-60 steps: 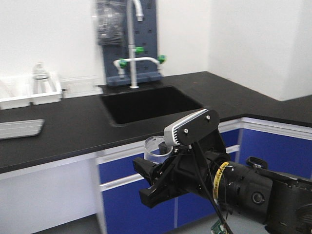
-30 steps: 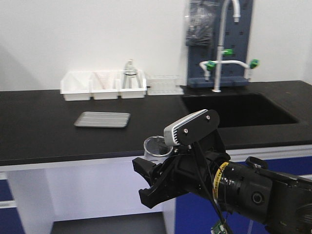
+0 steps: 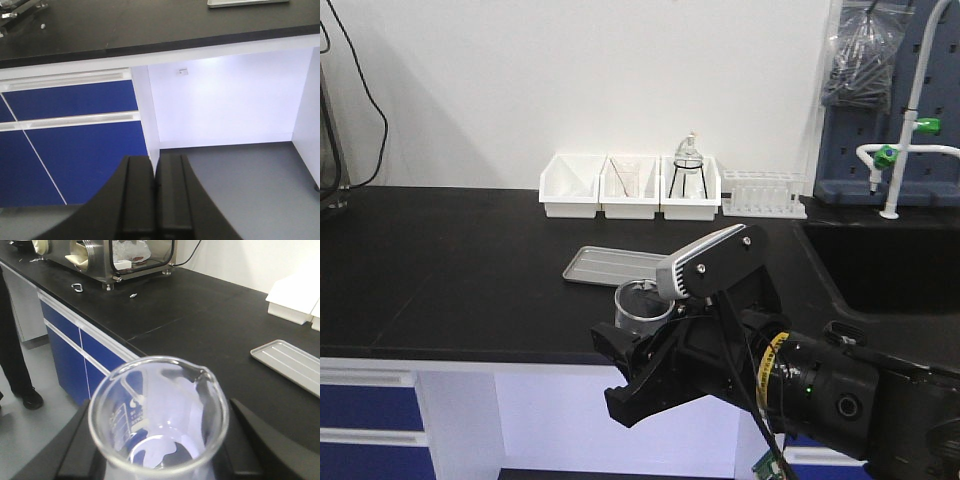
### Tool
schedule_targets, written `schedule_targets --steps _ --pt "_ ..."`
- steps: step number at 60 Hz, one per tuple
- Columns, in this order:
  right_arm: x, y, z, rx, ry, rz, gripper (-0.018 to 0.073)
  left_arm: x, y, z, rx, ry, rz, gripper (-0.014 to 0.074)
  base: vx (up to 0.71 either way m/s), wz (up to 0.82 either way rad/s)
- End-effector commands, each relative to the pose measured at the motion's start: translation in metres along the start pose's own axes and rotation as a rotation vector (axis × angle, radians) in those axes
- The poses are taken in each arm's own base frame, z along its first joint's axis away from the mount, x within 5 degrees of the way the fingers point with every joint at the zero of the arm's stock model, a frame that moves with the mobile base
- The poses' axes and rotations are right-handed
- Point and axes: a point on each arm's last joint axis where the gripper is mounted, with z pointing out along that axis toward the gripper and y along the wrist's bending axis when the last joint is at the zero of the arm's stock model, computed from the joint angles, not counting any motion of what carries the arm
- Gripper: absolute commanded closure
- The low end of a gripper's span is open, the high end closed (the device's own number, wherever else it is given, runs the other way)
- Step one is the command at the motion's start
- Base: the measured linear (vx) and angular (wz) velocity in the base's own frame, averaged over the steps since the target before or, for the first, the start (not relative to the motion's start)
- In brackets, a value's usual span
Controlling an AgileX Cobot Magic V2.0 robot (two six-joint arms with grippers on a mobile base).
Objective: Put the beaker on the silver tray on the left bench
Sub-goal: 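Carry the beaker in the right gripper toward the silver tray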
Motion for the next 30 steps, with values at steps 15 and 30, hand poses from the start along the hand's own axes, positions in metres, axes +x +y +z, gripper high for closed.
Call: schedule_targets --steps 15,30 --pt "-0.0256 0.0037 -0.0121 -0.031 -0.101 0.000 0.0573 -0.0013 -0.0007 0.0016 0.005 -0.068 -0.003 0.0595 0.34 0.04" --pt "-0.0256 0.0037 -0.0121 -0.031 -0.101 0.000 0.0573 -0.0013 -0.0007 0.0016 0.005 -0.068 -0.003 0.0595 0.35 -0.01"
